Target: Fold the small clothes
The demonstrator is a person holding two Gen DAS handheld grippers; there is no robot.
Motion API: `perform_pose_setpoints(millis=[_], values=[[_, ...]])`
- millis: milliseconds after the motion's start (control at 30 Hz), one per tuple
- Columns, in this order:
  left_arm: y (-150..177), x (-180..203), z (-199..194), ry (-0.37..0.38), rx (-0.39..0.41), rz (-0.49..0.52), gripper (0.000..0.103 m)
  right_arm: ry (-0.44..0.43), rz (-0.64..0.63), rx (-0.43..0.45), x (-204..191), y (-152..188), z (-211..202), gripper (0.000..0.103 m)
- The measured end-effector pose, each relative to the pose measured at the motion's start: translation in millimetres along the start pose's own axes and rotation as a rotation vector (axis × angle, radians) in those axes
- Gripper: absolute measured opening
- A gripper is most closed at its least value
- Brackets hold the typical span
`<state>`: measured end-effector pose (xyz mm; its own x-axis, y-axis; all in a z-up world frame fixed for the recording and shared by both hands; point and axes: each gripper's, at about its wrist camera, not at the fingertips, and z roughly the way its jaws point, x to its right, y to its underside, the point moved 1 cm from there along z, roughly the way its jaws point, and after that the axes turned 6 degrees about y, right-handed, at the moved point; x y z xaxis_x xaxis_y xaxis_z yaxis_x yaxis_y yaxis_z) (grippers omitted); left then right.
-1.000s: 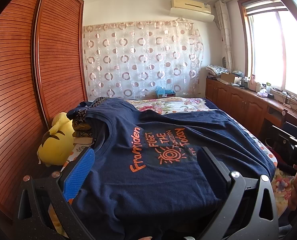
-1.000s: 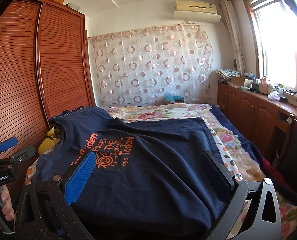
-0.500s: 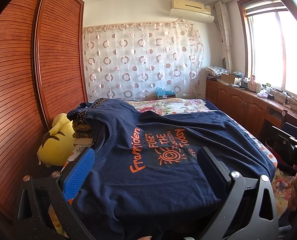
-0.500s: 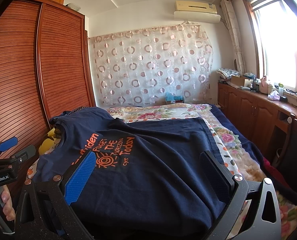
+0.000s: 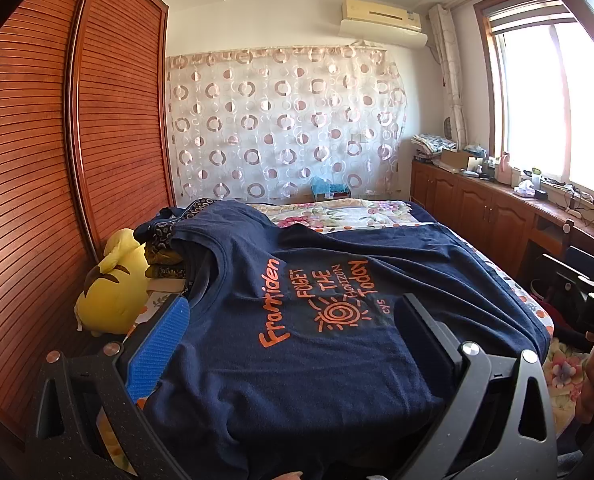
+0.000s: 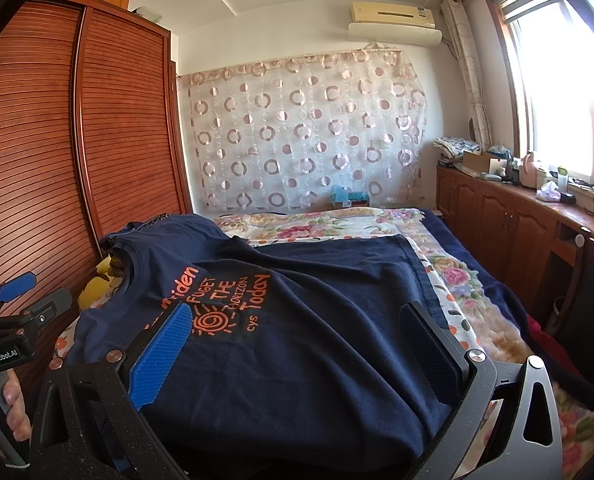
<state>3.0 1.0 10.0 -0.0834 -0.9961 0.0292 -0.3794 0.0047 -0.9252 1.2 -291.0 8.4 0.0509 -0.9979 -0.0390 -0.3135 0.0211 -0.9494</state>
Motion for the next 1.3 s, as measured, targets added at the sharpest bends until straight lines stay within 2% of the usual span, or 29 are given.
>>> perform_pose_setpoints(millis=[433,633,1033,1300], values=[[0.5,0.5,0.1,-0.001,0.001,0.002,0.102,-0.01,0.001,-0.002,-1.7,0.1,1.5,0.103],[6.1,-15.0,2.3,-0.021,-0.018,-0.003,0.102,-0.083,-0.019,-0.03,-9.1,4.2,7.5,0.103],[75.7,-82.0,28.8,-0.053,-0.208,-0.006,0.102,-0.193,-0.058,-0.127,-17.6,15.2,44.9,0.103],[137.1,-96.9,52.2,0.006,-0.375,-0.144,0.093,-0.225,-0.09,-0.163,-17.2,14.0,45.7,0.103]])
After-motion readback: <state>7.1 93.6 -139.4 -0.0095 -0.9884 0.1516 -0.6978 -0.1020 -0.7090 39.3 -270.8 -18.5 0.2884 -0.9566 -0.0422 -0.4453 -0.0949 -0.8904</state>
